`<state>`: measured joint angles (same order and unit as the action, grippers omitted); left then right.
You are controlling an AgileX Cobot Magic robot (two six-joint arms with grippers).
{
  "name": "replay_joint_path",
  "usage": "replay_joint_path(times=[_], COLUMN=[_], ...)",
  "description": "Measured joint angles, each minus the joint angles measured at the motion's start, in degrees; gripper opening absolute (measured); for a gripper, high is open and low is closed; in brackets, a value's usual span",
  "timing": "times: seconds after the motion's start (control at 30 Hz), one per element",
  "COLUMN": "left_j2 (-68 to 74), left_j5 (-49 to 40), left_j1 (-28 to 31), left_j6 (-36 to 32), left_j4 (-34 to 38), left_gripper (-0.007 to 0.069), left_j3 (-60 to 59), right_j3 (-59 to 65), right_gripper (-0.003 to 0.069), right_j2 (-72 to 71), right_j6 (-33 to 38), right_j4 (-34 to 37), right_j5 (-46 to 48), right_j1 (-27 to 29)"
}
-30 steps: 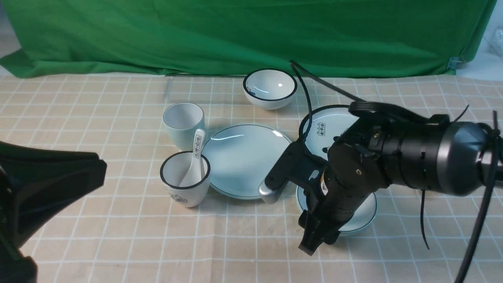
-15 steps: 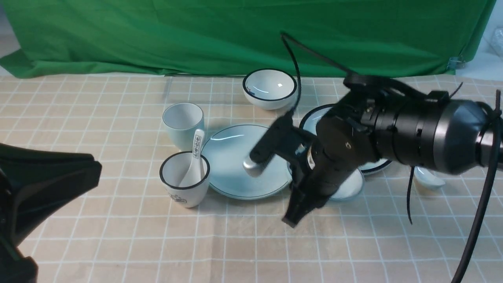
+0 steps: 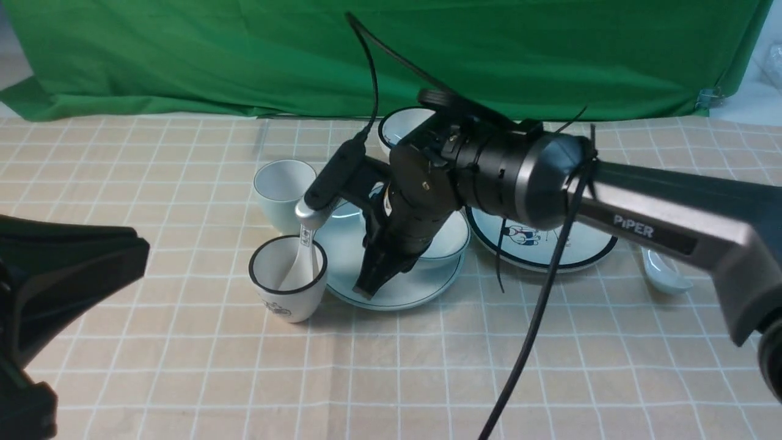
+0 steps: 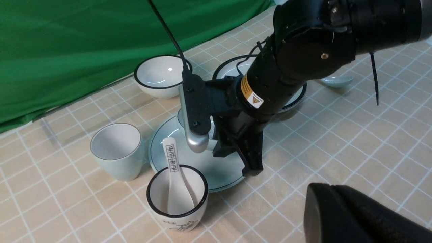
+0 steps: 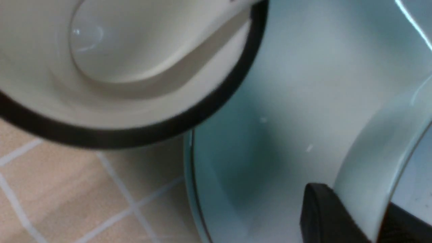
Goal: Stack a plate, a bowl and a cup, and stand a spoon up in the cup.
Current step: Use the right arm to put the blue rice bowl into the blue large plate in the middle, then use the left arm to grab a blue teacup
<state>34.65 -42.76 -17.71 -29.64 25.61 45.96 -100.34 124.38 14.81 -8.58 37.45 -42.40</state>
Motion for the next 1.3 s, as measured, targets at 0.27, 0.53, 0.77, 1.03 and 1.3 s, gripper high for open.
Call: replay_joint_path(times=[0.27,0.53,0.77,1.03,1.3], left_j2=[0.00,3.37,20.36,49.97,74.69], left_j5=[0.42,0.00,-2.35,-8.65,-17.23], left_j1=[0.00,0.00,0.00,0.00,0.00], left_j6=[1.30,1.67,1.46,0.35,-1.09], left_j4=[-1.49,-2.88,-4.37,-12.24,-22.61], left_gripper=[0.0021,0.0021,0.0021,0.0021,0.0140], left_j3=[0.00,0.48,8.17,26.46,50.77], right_j3=[-0.62,-0.83,-0.89,1.19,16.03], right_gripper=[0.0116,0.0433,0.0296,0.0052,0.0045], right_j2=[0.44,-0.24,-7.45,-18.36,-32.95], right_j6=[0.05,-0.39,0.20,-0.63,-1.90], right_j4=[1.87,2.65,2.69,2.70,4.32], right_j5=[-0.94,3.62,11.26,24.18,22.83], right_j1=[-0.31,-0.75,-0.56,3.97,5.58])
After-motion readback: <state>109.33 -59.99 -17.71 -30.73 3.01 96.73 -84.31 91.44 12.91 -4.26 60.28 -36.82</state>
